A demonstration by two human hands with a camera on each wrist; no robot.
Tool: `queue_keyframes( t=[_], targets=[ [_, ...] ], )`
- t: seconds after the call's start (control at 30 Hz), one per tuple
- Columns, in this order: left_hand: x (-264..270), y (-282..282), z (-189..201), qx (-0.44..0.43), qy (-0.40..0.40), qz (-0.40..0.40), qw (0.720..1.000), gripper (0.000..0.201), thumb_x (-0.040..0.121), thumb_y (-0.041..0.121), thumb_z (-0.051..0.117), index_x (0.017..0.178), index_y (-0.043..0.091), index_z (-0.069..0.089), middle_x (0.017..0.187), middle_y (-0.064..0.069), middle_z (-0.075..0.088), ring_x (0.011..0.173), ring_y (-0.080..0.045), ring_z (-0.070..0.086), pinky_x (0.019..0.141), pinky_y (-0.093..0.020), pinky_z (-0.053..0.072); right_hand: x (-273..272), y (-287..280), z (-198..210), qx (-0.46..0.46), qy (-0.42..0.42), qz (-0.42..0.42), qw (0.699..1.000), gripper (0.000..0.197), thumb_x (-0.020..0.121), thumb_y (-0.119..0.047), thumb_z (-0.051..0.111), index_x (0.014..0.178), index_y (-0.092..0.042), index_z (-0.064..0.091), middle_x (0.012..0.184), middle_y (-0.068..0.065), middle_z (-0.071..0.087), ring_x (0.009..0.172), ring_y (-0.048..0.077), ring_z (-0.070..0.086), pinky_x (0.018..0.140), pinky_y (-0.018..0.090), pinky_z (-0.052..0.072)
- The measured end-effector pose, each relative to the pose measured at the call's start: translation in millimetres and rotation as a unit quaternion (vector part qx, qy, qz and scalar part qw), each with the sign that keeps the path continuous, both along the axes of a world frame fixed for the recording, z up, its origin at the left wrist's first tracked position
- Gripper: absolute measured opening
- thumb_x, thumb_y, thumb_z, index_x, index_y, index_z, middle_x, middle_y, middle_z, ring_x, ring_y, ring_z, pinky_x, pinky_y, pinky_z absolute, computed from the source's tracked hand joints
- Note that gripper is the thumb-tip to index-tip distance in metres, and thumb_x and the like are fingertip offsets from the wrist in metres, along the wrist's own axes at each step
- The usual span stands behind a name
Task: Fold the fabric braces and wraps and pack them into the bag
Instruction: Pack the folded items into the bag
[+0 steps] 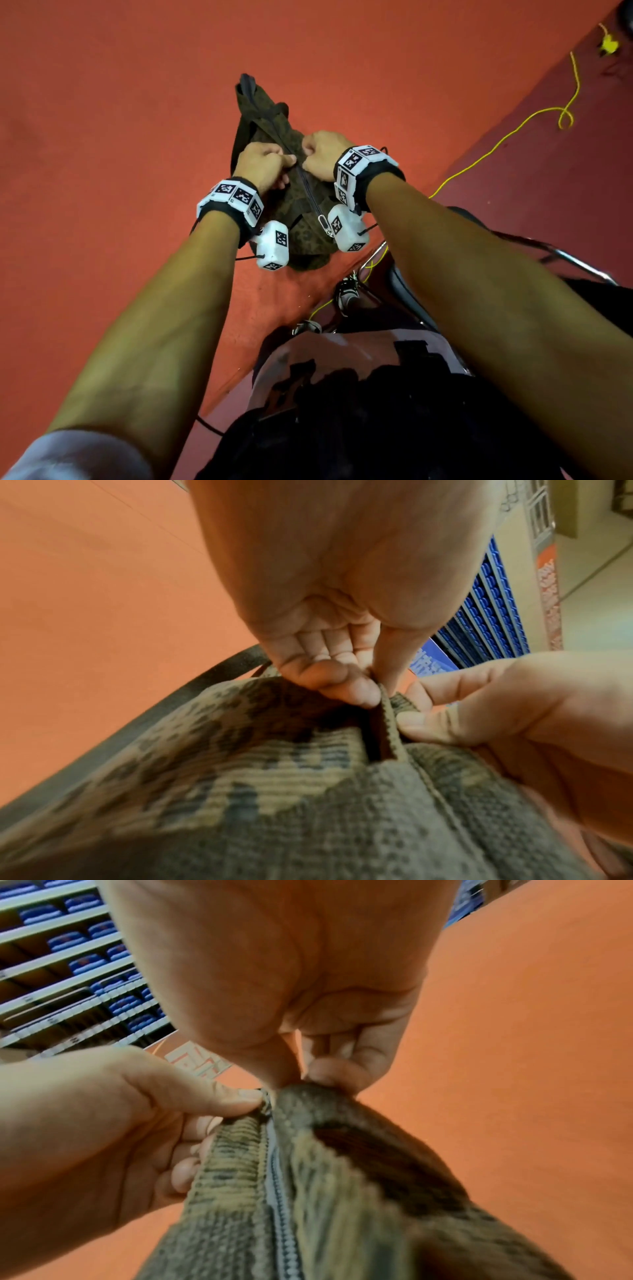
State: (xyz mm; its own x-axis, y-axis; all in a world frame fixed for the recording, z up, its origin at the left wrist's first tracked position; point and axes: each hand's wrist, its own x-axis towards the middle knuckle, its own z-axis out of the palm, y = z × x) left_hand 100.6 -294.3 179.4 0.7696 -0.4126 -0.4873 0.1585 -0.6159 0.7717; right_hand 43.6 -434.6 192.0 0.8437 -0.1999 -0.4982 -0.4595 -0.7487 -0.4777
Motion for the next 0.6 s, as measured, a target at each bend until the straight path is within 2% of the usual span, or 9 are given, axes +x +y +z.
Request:
queue_keyframes(
  t=[0.1, 0.17, 0.3, 0.4, 0.5, 0.6],
  targets=[
    [-14.4, -42.6, 5.1, -0.005, 0.014, -0.061, 0.998, 0.042, 0.086, 0.015, 0.068, 0.052, 0.017, 0.045, 0.050, -0.008, 0.059, 0.042, -0.021, 0.051, 0.043, -0.021, 0.040, -28.6, -39.1, 1.8, 0.001, -0.004, -0.065, 0.998, 0.035, 0.081, -0.004, 0.053, 0.064, -0.020, 0.027, 0.070, 0.005, 0.032, 0.070, 0.022, 0.030, 0.060, 0.032, 0.023],
    [-25.2, -72.8, 8.2, -0.009, 0.016, -0.102, 0.995, 0.041, 0.087, 0.014, 0.068, 0.052, 0.017, 0.046, 0.050, -0.008, 0.059, 0.041, -0.021, 0.050, 0.042, -0.021, 0.040, -48.1, -65.5, 4.4, -0.005, -0.006, -0.103, 0.995, 0.035, 0.082, -0.002, 0.052, 0.062, -0.019, 0.028, 0.067, 0.005, 0.032, 0.070, 0.022, 0.031, 0.058, 0.031, 0.024],
    [-49.9, -131.4, 6.9, -0.014, 0.023, -0.175, 0.984, 0.038, 0.087, 0.014, 0.068, 0.055, 0.015, 0.047, 0.051, -0.010, 0.059, 0.040, -0.021, 0.050, 0.042, -0.021, 0.039, -90.8, -113.4, 3.2, -0.016, -0.018, -0.172, 0.985, 0.039, 0.081, -0.002, 0.053, 0.062, -0.019, 0.023, 0.066, 0.004, 0.028, 0.074, 0.021, 0.030, 0.056, 0.030, 0.015],
    [-72.7, -171.8, 1.4, -0.017, 0.028, -0.228, 0.973, 0.037, 0.087, 0.014, 0.067, 0.056, 0.014, 0.047, 0.053, -0.012, 0.059, 0.042, -0.022, 0.052, 0.045, -0.021, 0.040, -127.3, -141.1, -1.4, -0.019, -0.019, -0.230, 0.973, 0.040, 0.080, -0.001, 0.053, 0.061, -0.019, 0.023, 0.065, 0.005, 0.029, 0.073, 0.021, 0.032, 0.057, 0.031, 0.016],
    [-98.3, -208.5, -5.9, -0.016, 0.036, -0.281, 0.959, 0.038, 0.085, 0.015, 0.067, 0.053, 0.016, 0.047, 0.053, -0.010, 0.062, 0.044, -0.022, 0.054, 0.047, -0.022, 0.042, -162.6, -164.3, -6.5, -0.045, 0.001, -0.277, 0.960, 0.034, 0.081, -0.006, 0.055, 0.061, -0.016, 0.029, 0.066, 0.005, 0.037, 0.072, 0.024, 0.036, 0.058, 0.032, 0.027],
    [-124.1, -243.6, -10.9, -0.015, 0.049, -0.333, 0.942, 0.039, 0.087, 0.014, 0.067, 0.052, 0.015, 0.049, 0.050, -0.006, 0.062, 0.043, -0.020, 0.053, 0.047, -0.023, 0.043, -198.1, -187.3, -11.1, -0.045, 0.012, -0.333, 0.942, 0.030, 0.082, -0.007, 0.055, 0.062, -0.015, 0.034, 0.077, 0.012, 0.047, 0.073, 0.025, 0.042, 0.061, 0.033, 0.033]
  ],
)
